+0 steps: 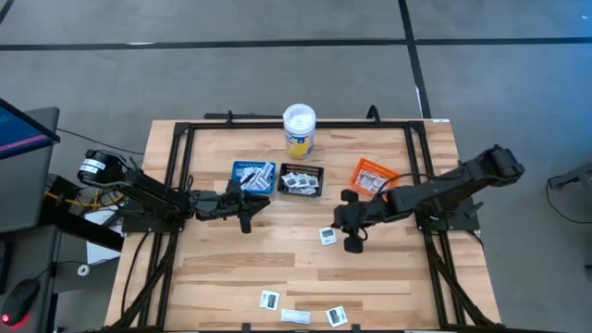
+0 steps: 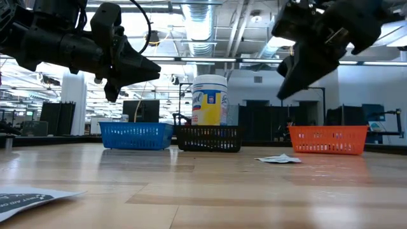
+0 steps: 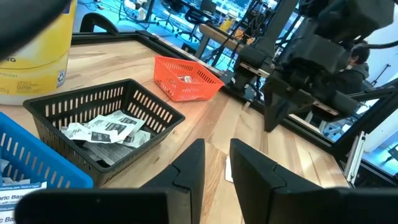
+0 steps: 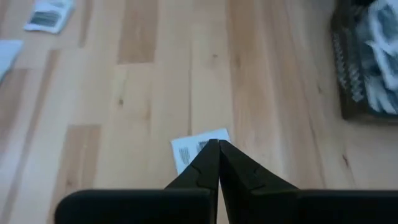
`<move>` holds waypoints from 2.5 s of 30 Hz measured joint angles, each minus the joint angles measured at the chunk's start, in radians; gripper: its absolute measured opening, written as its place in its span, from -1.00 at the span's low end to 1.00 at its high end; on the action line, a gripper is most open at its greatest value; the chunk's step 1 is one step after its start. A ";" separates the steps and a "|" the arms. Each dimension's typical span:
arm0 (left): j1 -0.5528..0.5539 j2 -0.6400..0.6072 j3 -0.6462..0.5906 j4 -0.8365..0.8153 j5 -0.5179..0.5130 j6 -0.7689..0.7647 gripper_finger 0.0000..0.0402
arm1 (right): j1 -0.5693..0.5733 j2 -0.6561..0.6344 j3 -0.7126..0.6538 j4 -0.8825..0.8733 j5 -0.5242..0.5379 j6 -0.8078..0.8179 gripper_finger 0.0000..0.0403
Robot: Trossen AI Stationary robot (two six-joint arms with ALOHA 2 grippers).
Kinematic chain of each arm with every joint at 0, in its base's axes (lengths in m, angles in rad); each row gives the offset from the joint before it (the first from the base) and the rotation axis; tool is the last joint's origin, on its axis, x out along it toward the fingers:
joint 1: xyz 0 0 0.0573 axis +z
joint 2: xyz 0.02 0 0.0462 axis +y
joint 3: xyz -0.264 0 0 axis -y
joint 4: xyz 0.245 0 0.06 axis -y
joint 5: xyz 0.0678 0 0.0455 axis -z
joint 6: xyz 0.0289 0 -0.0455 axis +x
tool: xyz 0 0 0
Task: Pick & Place First Aid Supplies
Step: Put the black towelette pack into the black bin
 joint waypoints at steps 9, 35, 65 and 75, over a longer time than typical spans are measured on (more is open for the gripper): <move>0.000 0.000 0.000 0.000 0.000 0.000 -0.62 | -0.048 0.088 0.002 -0.012 -0.089 0.039 -0.90; 0.000 0.001 0.000 0.001 0.000 0.000 -0.62 | -0.063 0.286 0.071 -0.011 -0.122 0.155 -0.35; 0.000 0.001 0.000 0.001 0.000 0.000 -0.62 | -0.056 0.342 0.073 0.033 -0.055 0.145 -0.56; 0.000 0.001 0.000 0.001 0.000 0.000 -0.62 | -0.056 0.341 0.085 0.019 -0.039 0.042 -0.93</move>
